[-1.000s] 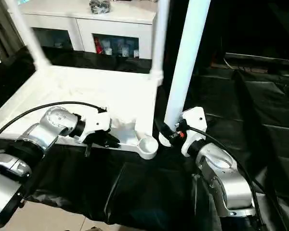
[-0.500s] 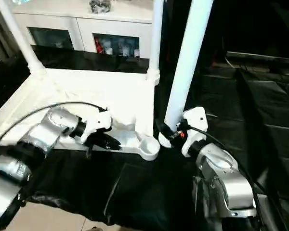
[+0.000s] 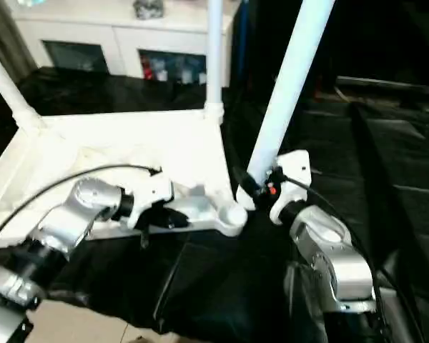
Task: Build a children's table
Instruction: Move to table, then insert table leg to table base
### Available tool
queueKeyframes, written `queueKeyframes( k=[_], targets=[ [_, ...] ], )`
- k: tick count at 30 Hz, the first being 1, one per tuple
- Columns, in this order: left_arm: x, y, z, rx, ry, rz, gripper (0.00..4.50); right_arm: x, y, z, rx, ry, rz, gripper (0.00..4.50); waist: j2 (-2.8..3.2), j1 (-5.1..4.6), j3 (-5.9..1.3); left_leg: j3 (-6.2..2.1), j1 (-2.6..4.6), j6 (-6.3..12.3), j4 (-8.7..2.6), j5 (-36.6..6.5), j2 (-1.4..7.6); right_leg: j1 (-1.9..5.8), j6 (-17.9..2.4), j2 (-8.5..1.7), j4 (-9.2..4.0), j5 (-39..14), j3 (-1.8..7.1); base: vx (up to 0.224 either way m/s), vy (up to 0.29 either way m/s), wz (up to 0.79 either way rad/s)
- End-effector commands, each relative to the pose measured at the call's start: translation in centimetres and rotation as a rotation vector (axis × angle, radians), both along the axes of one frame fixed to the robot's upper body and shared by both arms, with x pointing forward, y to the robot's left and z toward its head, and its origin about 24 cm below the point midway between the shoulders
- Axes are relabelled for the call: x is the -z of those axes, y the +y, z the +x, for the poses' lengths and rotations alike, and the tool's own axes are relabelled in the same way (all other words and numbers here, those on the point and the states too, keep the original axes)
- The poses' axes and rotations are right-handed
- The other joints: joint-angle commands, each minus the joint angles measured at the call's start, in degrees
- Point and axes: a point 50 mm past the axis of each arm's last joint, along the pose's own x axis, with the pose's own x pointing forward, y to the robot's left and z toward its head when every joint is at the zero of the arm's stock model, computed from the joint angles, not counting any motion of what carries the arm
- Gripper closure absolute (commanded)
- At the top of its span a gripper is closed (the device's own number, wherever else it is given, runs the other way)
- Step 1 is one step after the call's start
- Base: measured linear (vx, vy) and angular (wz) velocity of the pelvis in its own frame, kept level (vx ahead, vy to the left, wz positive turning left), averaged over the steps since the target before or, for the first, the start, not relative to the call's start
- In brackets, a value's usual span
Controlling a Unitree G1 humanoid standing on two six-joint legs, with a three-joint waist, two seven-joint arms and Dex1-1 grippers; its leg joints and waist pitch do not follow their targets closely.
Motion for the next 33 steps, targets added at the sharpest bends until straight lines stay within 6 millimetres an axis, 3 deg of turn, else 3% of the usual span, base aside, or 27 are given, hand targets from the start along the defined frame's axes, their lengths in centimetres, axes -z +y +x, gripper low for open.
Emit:
queueKeyframes(
  k=[1,6,8,9,12,13,16,18,24,30,33],
  targets=[
    [0.3,-0.3,0.1,-0.011,0.011,-0.013,3.92,-0.6,0.2,0.2,-0.022,-0.021,-0.001,2.59,-0.65,0.12,-3.52,-1.04,0.32,3.09,-3.91,-2.22,3.34,2.93,-13.98,-5.00,-3.57,2.54,2.77,0.000,0.000,0.00],
    [0.3,-0.6,0.4,-0.039,-0.008,-0.018,3.76,-0.6,0.2,0.3,-0.019,-0.022,0.001,2.59,-0.86,0.15,-3.42,-0.96,0.20,2.90,-3.97,-3.16,3.33,3.04,-13.62,-5.11,-3.79,1.34,2.80,0.000,0.000,0.00],
    [0.6,-0.3,0.5,-0.039,-0.006,0.005,3.76,-0.6,0.2,0.4,-0.019,-0.023,-0.001,2.59,-0.82,0.16,-3.40,-0.96,0.26,2.71,-4.01,-3.41,3.36,2.98,-13.39,-5.09,-3.89,0.29,2.77,0.000,0.000,0.00],
    [0.7,-0.2,0.5,-0.041,-0.003,0.013,3.76,-0.6,0.2,0.4,-0.019,-0.024,-0.002,2.59,-0.37,0.13,-3.36,-1.02,0.21,2.52,-4.01,-3.49,3.32,2.95,-13.22,-5.05,-3.89,-0.03,2.79,0.000,0.000,0.00],
    [0.8,0.3,0.6,-0.048,0.009,0.024,3.76,-0.6,0.2,0.4,-0.019,-0.025,-0.003,2.59,-0.57,0.06,-3.48,-1.03,0.31,2.31,-4.01,-3.12,3.40,2.99,-13.21,-5.05,-3.79,1.30,2.79,0.000,0.000,0.00],
    [0.7,0.4,0.6,-0.044,0.014,0.021,4.03,-0.6,0.2,0.4,-0.020,-0.025,-0.003,2.59,-0.56,0.06,-3.47,-1.03,0.32,2.31,-4.01,-3.11,3.41,2.96,-13.33,-5.02,-3.76,1.49,2.78,0.000,0.000,0.00],
    [0.6,0.6,0.6,-0.044,0.018,0.004,4.09,-0.5,0.2,0.4,-0.022,-0.025,-0.004,2.59,-0.60,0.08,-3.44,-0.99,0.30,2.35,-4.02,-3.31,3.40,2.98,-13.69,-5.08,-3.73,1.56,2.78,0.000,0.000,0.00],
    [0.6,0.7,0.6,-0.049,0.015,-0.006,4.42,-0.5,0.3,0.4,-0.036,-0.020,-0.004,2.59,-0.66,0.07,-3.46,-1.00,0.25,2.46,-4.00,-3.21,3.41,3.06,-13.79,-5.09,-3.70,1.77,2.77,0.000,0.000,0.00],
    [0.6,0.8,0.5,-0.051,0.041,-0.056,4.50,0.0,1.2,0.2,-0.154,0.029,-0.035,2.59,-0.66,-0.09,-3.64,-0.97,0.16,3.42,-3.73,-1.48,3.33,3.22,-14.48,-5.01,-3.32,5.26,2.73,0.000,0.000,0.00],
    [0.6,0.6,0.4,-0.064,0.053,-0.109,4.50,-0.2,1.6,0.4,-0.225,0.061,-0.036,2.59,-0.68,-0.02,-3.52,-0.93,0.23,3.29,-3.81,-2.77,3.41,3.20,-14.70,-5.07,-3.59,2.45,2.71,0.000,0.000,0.00],
    [0.7,0.5,0.5,-0.078,0.044,-0.107,4.50,0.1,1.6,0.4,-0.253,0.082,-0.066,2.59,-0.65,0.03,-3.64,-0.94,0.20,3.46,-3.70,-1.60,3.43,3.22,-14.74,-5.06,-3.36,3.97,2.74,0.000,0.000,0.00]
  ],
)
